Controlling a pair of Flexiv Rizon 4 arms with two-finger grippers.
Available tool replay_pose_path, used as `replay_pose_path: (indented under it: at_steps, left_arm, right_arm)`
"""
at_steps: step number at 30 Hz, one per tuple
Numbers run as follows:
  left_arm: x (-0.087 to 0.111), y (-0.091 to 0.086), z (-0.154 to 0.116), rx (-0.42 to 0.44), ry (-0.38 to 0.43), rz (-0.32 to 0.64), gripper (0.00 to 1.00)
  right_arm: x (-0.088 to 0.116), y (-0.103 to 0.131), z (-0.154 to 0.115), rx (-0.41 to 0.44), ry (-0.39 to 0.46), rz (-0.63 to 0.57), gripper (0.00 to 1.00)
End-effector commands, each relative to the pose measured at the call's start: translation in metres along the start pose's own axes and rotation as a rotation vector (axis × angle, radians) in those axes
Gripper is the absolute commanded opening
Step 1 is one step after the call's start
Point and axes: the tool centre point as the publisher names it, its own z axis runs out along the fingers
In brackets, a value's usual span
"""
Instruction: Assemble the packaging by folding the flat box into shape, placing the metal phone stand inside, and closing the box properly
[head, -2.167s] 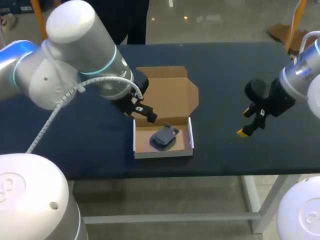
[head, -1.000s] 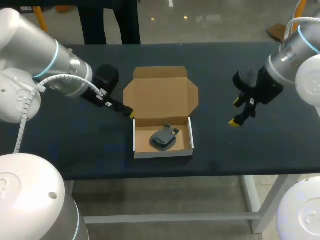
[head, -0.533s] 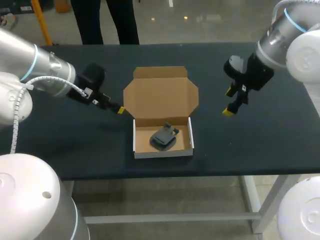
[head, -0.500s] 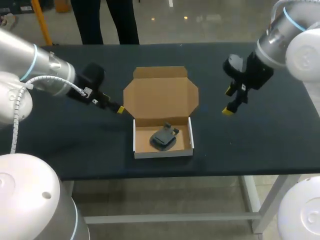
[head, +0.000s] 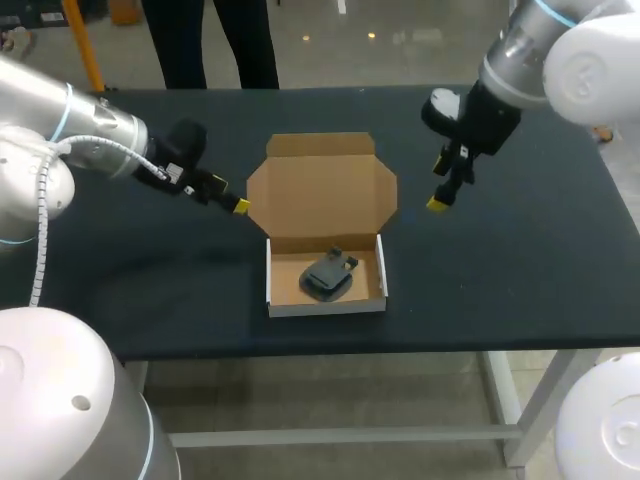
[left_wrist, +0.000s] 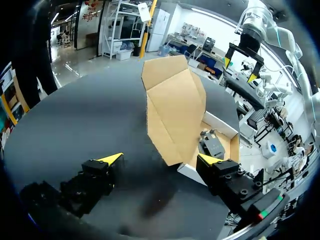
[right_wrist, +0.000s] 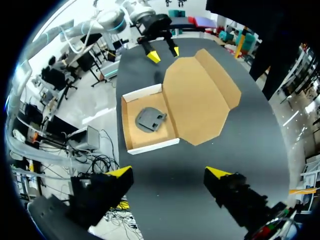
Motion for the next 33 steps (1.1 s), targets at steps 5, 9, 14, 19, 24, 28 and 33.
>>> replay_pose_path:
  at_steps: [5,9,14,19,24,28,33]
  left_arm:
    - [-0.017,-0.004,0.026,0.04,0.156,0.014,1.0]
    - [-0.019,-0.006,0.031,0.064,0.198,0.025,1.0]
    - [-0.017,-0.01,0.034,0.088,0.238,0.042,1.0]
    - [-0.009,-0.015,0.04,0.118,0.311,0.064,1.0]
    - [0.0,-0.02,0.048,0.126,0.355,0.084,0.99]
    - [0.007,-0.023,0.054,0.135,0.384,0.098,0.92]
    - [0.014,-0.026,0.058,0.157,0.423,0.108,0.85]
  right_arm:
    - [-0.01,0.018,0.0,0.056,0.066,0.005,1.0]
    - [-0.011,0.021,0.0,0.066,0.069,0.011,1.0]
    - [-0.013,0.024,0.002,0.081,0.071,0.018,1.0]
    - [-0.015,0.026,0.003,0.092,0.068,0.024,1.0]
    - [-0.018,0.028,0.004,0.101,0.068,0.026,1.0]
    - [-0.019,0.028,0.005,0.109,0.067,0.028,1.0]
    - [-0.021,0.028,0.006,0.114,0.067,0.03,1.0]
